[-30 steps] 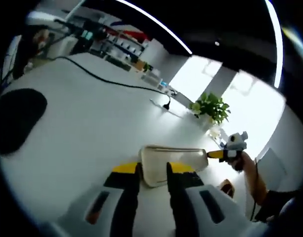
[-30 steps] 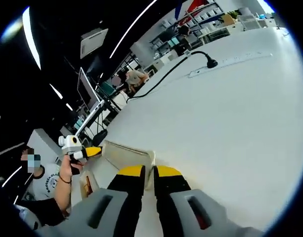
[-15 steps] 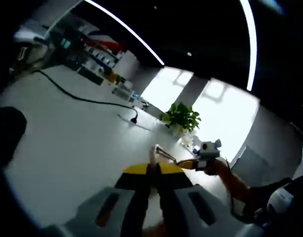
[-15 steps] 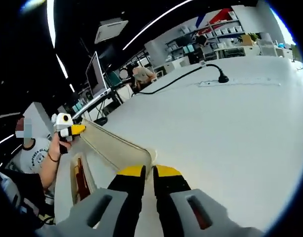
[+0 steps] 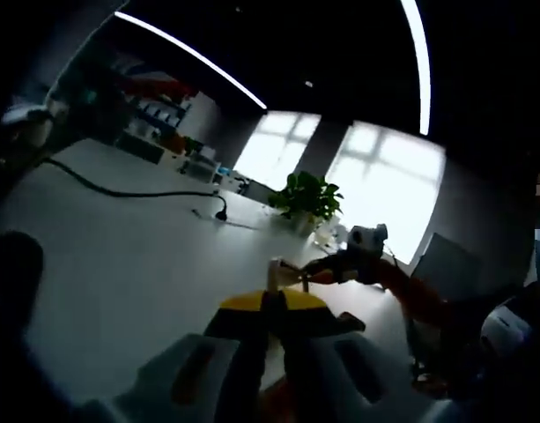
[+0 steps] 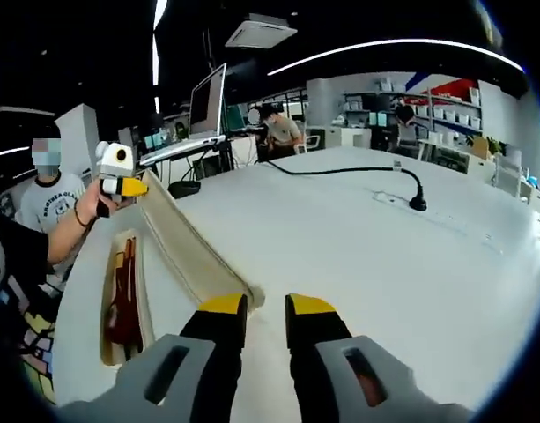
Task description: Arrange the utensils inside the cutlery case until each visible utensil rests in its matching compartment.
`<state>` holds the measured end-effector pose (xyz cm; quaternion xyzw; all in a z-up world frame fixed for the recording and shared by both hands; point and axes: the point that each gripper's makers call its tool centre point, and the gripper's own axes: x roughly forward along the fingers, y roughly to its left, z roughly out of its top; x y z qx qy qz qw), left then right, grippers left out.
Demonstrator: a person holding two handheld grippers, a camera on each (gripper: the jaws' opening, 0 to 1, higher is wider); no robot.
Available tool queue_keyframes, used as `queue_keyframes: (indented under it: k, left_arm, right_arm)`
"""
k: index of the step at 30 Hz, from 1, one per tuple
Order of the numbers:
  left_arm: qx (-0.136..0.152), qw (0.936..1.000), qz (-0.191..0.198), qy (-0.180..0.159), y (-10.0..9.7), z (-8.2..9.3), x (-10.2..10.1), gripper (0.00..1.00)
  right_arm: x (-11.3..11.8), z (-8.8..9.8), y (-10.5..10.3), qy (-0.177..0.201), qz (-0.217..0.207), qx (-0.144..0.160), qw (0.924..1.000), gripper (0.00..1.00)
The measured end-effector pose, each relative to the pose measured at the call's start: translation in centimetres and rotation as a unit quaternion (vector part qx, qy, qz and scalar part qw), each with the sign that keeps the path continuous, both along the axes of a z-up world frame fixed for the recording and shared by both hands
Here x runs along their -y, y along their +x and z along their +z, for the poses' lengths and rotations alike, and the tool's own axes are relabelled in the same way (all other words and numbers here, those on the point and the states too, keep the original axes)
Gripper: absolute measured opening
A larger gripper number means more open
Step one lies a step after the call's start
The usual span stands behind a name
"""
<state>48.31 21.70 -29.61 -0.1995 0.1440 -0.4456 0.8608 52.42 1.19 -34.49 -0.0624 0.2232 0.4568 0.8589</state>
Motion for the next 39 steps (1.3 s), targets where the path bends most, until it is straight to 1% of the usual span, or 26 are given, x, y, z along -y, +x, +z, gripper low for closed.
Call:
queue_keyframes:
  k: [3,4,5,6,7,8,10,12,14,16,18,21,22,23,24,25,26,27,29,30,32,34,36,37,39]
  left_arm:
    - [0.002,1.0,-0.004,0.004,0.0,0.0,0.0,0.04]
    - [0.005,0.9999,-0.006,0.007,0.1,0.0,0.0,0.04]
    - [0.008,0.9999,-0.006,0.009,0.1,0.0,0.0,0.04]
    - [0.01,0.9999,-0.007,0.011,0.0,0.0,0.0,0.04]
    - [0.014,0.9998,-0.003,0.016,0.0,0.0,0.0,0.04]
    - [0.019,0.9995,0.002,0.023,0.1,-0.1,-0.2,0.04]
    - [0.039,0.9979,0.021,0.047,0.2,-0.4,-0.6,0.06]
    - [0.049,0.9953,0.031,0.077,0.3,-0.8,-1.1,0.08]
    - [0.058,0.9937,0.041,0.086,0.3,-0.7,-1.2,0.1]
    - [0.057,0.9934,0.04,0.092,0.0,-0.8,-1.3,0.11]
    - [0.06,0.9925,0.041,0.098,-0.3,-0.9,-1.2,0.12]
    - [0.06,0.9915,0.047,0.105,-0.7,-1.2,-1.3,0.13]
    - [0.057,0.9911,0.054,0.107,-0.7,-1.3,-1.4,0.13]
    - [0.059,0.9905,0.063,0.107,-0.6,-1.3,-1.6,0.13]
    - [0.061,0.9903,0.066,0.107,-0.7,-1.3,-1.7,0.13]
    - [0.06,0.9902,0.069,0.105,-0.6,-1.3,-2.0,0.14]
    - [0.059,0.9905,0.072,0.101,-0.6,-1.2,-2.1,0.14]
    - [0.057,0.9908,0.073,0.098,-0.8,-1.1,-2.2,0.14]
    - [0.055,0.9908,0.077,0.098,-0.9,-1.0,-2.3,0.14]
    - [0.054,0.9902,0.079,0.102,-1.0,-1.1,-2.3,0.14]
    - [0.054,0.9879,0.083,0.119,-1.0,-1.3,-2.5,0.14]
    - [0.053,0.9869,0.086,0.126,-1.4,-1.5,-2.6,0.14]
    - [0.042,0.9867,0.098,0.123,-1.7,-1.6,-3.1,0.14]
    - [0.041,0.9867,0.099,0.122,-1.9,-1.6,-3.1,0.14]
    - [0.044,0.987,0.099,0.119,-2.5,-1.4,-3.2,0.14]
  right_arm:
    - [-0.6,0.2,-0.1,-0.011,0.024,0.003,0.9996,0.16]
    - [-0.8,0.0,-0.4,-0.02,0.035,0.0,0.9992,0.15]
    - [-0.7,-0.4,-0.5,-0.033,0.035,-0.006,0.9988,0.14]
    - [-0.6,-0.6,-0.6,-0.048,0.039,-0.003,0.9981,0.14]
    - [-0.7,-0.3,-0.6,-0.052,0.049,0.013,0.9974,0.13]
    - [-0.7,-0.3,-0.9,-0.059,0.061,0.021,0.9962,0.12]
    - [-0.7,0.1,-1.4,-0.057,0.056,0.016,0.9967,0.08]
    - [-0.7,0.4,-2.4,-0.062,0.067,0.024,0.9955,0.05]
    - [-0.7,0.6,-3.4,-0.066,0.074,0.04,0.9942,0.03]
    - [-0.7,0.8,-4.3,-0.073,0.08,0.059,0.9923,0.03]
    - [-0.6,1.2,-5.1,-0.068,0.077,0.072,0.9922,0.02]
    - [-0.5,2.1,-5.8,-0.069,0.069,0.106,0.9895,0.02]
    - [-0.6,2.6,-5.8,-0.059,0.062,0.114,0.9898,0.02]
    - [-0.6,2.8,-6.1,-0.055,0.062,0.112,0.9902,0.02]
    - [-0.7,3.2,-6.3,-0.05,0.062,0.117,0.99,0.02]
    - [-0.8,3.6,-6.4,-0.047,0.061,0.129,0.9887,0.02]
    - [-0.9,3.9,-6.8,-0.049,0.062,0.136,0.9876,0.02]
    - [-1.0,4.3,-6.9,-0.053,0.061,0.149,0.9855,0.02]
    - [-1.2,4.6,-7.3,-0.059,0.061,0.158,0.9838,0.02]
    - [-1.3,4.7,-7.5,-0.064,0.059,0.163,0.9827,0.02]
    - [-1.4,5.1,-7.9,-0.076,0.06,0.185,0.9778,0.02]
    - [-1.6,5.3,-8.6,-0.074,0.06,0.187,0.9777,0.02]
    - [-1.9,5.6,-9.5,-0.064,0.065,0.19,0.9776,0.02]
    - [-2.1,5.7,-9.9,-0.064,0.066,0.193,0.9768,0.02]
    - [-2.1,6.0,-10.5,-0.071,0.067,0.211,0.9725,0.02]
